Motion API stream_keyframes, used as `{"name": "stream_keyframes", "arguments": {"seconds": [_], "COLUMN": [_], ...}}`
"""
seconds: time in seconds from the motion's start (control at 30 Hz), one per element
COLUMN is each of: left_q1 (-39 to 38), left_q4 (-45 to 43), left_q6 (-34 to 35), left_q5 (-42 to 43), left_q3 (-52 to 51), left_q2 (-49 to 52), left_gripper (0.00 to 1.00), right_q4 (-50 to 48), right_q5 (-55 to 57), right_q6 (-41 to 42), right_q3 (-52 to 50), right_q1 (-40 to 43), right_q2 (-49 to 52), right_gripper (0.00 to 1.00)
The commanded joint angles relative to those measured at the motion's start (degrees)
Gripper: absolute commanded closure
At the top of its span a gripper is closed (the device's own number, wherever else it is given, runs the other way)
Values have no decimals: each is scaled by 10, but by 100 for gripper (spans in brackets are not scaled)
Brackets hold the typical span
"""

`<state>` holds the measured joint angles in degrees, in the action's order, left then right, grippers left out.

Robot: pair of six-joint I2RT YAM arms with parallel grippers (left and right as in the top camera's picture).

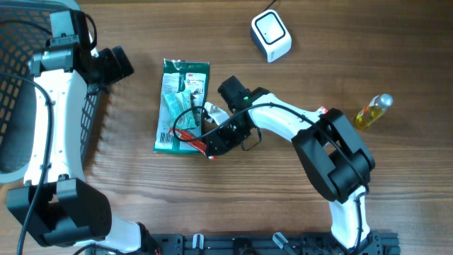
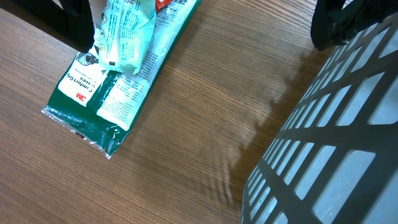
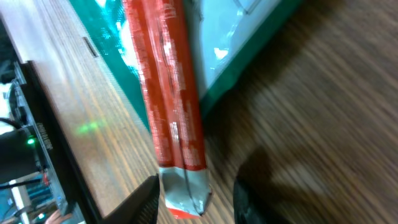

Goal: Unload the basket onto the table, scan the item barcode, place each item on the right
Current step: 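Raise the red strip with the right gripper up to the scanner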

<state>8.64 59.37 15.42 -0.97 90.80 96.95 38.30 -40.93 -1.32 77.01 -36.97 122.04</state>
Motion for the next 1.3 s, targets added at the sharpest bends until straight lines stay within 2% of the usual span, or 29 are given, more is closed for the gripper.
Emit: {"name": "stream_keyframes", "arguments": {"seconds": [0.0,0.23,0.43,0.6,0.77,0.97,1.2,1.27], "left_q1": [3,3,3,3,3,3,3,3], "left_q4": [-2,-2,-2,-2,-2,-2,-2,-2], "left_q6": [5,5,5,5,5,5,5,5], "left_q5": [3,3,3,3,3,3,3,3], "left_q3": [2,2,2,2,2,2,2,2], "left_q2": [3,3,3,3,3,3,3,3], "left_gripper": [0,0,0,0,0,0,0,0], "right_q4": [-1,0,-8,21,88,306,474,488], "right_q5": [9,10,12,-34,-96,-129,-180,-184], "right_q6": [-2,-2,-6,-27,-143,-372,-590,-615], "right_q3": [-7,-7,-5,9,10,10,10,9], "right_q1": [-3,-1,11,48,75,105,105,105], "right_q2": [35,35,35,-2,-121,-267,-312,-312], "right_gripper": [68,75,96,96,96,96,96,96]}}
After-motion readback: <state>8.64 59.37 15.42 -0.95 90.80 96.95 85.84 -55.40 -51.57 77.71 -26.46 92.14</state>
